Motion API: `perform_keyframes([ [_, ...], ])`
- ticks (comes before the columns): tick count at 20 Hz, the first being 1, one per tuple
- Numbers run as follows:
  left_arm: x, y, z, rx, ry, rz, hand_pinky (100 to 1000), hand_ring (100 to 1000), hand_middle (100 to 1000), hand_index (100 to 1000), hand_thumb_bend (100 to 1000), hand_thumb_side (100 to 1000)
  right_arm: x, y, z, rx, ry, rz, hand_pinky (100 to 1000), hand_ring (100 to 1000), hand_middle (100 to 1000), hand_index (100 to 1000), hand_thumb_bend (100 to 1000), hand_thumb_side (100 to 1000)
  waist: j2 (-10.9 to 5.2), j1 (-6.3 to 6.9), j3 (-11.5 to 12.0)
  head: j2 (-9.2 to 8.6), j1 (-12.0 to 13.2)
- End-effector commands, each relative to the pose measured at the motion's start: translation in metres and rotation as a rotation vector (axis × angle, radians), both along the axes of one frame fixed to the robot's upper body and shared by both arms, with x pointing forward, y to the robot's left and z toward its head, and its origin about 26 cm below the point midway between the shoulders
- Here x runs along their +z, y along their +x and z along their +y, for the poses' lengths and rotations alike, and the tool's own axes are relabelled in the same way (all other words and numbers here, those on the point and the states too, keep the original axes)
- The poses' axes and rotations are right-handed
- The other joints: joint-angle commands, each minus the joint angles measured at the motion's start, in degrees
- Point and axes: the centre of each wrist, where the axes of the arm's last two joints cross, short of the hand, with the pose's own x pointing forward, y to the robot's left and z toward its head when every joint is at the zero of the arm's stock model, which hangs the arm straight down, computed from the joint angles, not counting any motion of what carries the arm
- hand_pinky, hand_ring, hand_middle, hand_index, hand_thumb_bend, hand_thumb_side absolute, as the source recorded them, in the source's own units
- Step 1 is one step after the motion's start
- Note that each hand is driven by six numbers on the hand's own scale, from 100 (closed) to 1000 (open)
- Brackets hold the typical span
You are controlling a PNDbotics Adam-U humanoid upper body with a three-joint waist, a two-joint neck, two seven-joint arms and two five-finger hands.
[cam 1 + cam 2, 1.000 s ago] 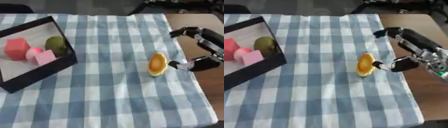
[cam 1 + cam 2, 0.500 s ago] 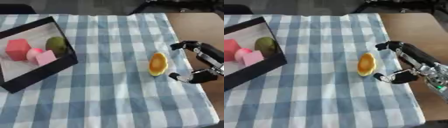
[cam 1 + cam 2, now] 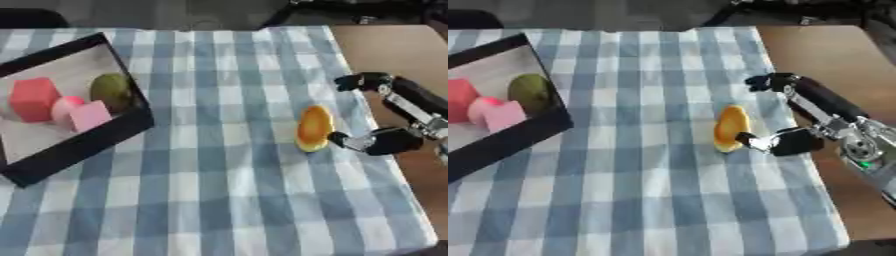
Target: Pick up objects on the table and place them in the box.
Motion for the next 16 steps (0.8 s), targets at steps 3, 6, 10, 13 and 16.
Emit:
perform_keyframes([
  [3,0.009,0.0,0.0,-0.007,0.023,-0.018,868,986,842,855,100,794,0.01,0.003,0.006,-0.048,-0.01,0.037,859,836,764,901,474,438,0.26,0.72,0.33,-0.11,-0.42],
  [6,0.01,0.0,0.0,-0.01,0.022,-0.02,868,986,842,854,100,794,0.009,0.004,0.009,-0.067,-0.001,0.064,857,834,760,900,471,439,0.47,0.75,0.6,-0.11,-0.36],
  [10,0.01,0.001,-0.001,-0.015,0.019,-0.021,868,987,843,853,100,795,0.007,0.004,0.012,-0.088,0.012,0.092,854,826,746,893,469,439,0.78,0.71,0.95,-0.11,-0.24],
  [13,0.01,0.001,-0.002,-0.019,0.017,-0.024,868,988,843,852,100,795,0.005,0.005,0.013,-0.103,0.02,0.108,852,821,737,886,471,432,1.0,0.67,1.22,-0.11,-0.09],
  [16,0.01,0.002,-0.003,-0.023,0.015,-0.023,868,989,844,852,100,796,0.0,0.008,0.011,-0.122,0.02,0.128,851,819,734,882,477,426,1.26,0.63,1.49,-0.11,-0.03],
])
